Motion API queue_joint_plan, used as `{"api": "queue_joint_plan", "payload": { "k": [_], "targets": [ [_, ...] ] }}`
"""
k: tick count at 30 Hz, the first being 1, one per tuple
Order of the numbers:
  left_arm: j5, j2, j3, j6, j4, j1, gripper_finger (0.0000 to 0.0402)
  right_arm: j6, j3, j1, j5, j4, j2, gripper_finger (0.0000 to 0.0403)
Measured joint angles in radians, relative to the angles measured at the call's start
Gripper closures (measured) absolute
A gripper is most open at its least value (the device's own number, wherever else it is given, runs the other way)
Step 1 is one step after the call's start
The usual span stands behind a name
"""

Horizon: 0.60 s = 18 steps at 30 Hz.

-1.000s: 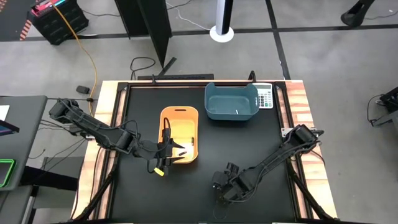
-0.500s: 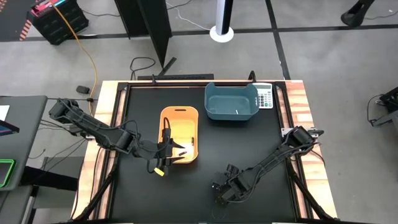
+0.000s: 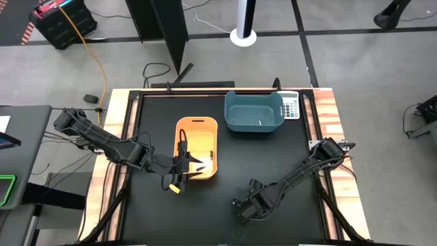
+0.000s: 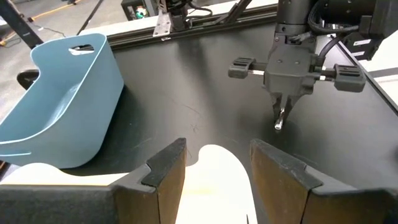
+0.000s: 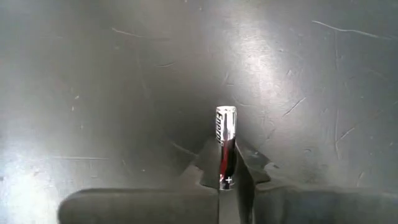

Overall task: Sort batteries
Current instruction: Put the silver battery into the blue bin

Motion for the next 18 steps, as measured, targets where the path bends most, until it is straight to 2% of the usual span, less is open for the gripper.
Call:
{"api": "queue_joint_plan", "payload": {
  "k": [4,18],
  "targets": [
    [0.0,0.0,0.0,0.0,0.0,0.0,0.0229,-0.019,-0.001,0.0,-0.004,0.0,0.001,0.0386],
    [0.0,0.0,0.0,0.0,0.0,0.0,0.0229,-0.052,-0.004,0.0,0.005,0.024,-0.002,0.0392]
  ]
}}
